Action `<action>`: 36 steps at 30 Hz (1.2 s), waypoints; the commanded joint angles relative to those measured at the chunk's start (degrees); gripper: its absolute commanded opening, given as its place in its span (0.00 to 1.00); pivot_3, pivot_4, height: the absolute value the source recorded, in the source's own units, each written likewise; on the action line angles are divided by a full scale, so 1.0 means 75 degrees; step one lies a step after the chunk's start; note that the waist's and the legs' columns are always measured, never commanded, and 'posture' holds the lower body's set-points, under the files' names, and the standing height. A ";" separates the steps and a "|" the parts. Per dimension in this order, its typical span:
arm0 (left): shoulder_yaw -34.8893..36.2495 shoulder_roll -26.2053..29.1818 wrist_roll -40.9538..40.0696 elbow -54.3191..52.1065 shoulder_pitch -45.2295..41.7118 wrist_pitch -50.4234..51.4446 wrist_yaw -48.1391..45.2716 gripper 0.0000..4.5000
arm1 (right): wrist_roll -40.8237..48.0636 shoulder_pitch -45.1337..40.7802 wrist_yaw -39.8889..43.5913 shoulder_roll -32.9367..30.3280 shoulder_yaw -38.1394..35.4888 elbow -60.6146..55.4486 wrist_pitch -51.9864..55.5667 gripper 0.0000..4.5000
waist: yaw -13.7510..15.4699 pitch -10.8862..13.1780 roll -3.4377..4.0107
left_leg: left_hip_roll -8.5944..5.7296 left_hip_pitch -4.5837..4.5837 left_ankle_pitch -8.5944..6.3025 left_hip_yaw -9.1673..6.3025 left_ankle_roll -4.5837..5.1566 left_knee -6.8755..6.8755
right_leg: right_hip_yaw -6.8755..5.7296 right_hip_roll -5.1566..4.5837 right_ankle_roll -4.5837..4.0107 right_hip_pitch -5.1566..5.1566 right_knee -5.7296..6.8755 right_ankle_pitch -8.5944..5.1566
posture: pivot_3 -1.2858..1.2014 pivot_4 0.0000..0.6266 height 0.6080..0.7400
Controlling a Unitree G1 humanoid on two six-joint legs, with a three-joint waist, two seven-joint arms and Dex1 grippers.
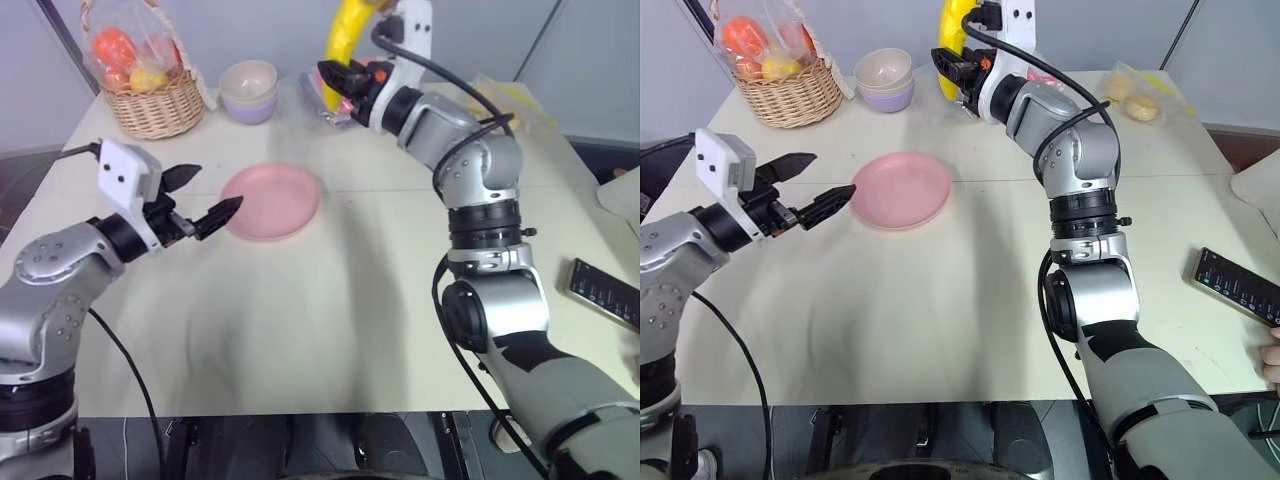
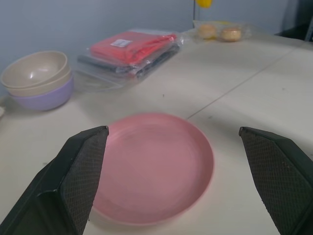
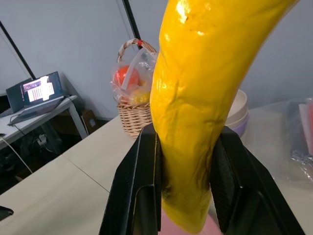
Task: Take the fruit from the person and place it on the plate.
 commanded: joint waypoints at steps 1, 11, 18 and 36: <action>0.0195 0.0108 -0.0070 -0.0162 -0.0011 -0.0083 0.0033 1.00 | -0.0097 -0.0265 0.0056 0.0009 -0.0007 -0.0144 -0.0129 0.23 | 0.0000 0.0000 0.0000 | 0.0000 0.0000 0.0000 0.0000 0.0000 0.0000 | 0.0000 0.0000 0.0000 0.0000 0.0000 0.0000 | 0.52 0.24 1.00; 0.0288 0.0574 0.0998 0.0632 0.0334 -0.0329 0.0474 1.00 | -0.0427 0.0992 -0.0427 0.0728 0.0549 -0.0854 0.0651 0.23 | -0.0037 0.0000 0.0001 | 0.0001 0.0000 0.0002 0.0001 -0.0004 -0.0009 | 0.0004 0.0001 0.0000 -0.0006 0.0003 0.0000 | 0.52 0.24 1.00; 0.0626 0.0750 0.0862 0.0430 0.0646 -0.0149 0.0362 1.00 | -0.0327 0.1784 -0.1475 0.2157 0.0440 -0.0852 0.1655 0.23 | -0.0134 0.0000 0.0002 | 0.0001 -0.0004 0.0008 -0.0001 -0.0013 -0.0022 | 0.0005 -0.0001 -0.0002 -0.0017 0.0004 0.0000 | 0.52 0.24 1.00; 0.1373 0.0930 -0.0035 -0.0483 0.1568 0.0741 0.0100 1.00 | -0.0451 0.1550 -0.1974 0.3189 0.0074 0.0672 0.1602 0.40 | -0.0187 -0.0001 0.0002 | 0.0001 0.0002 0.0019 -0.0003 -0.0032 -0.0055 | 0.0007 0.0002 -0.0007 -0.0026 0.0002 0.0002 | 0.52 0.24 1.00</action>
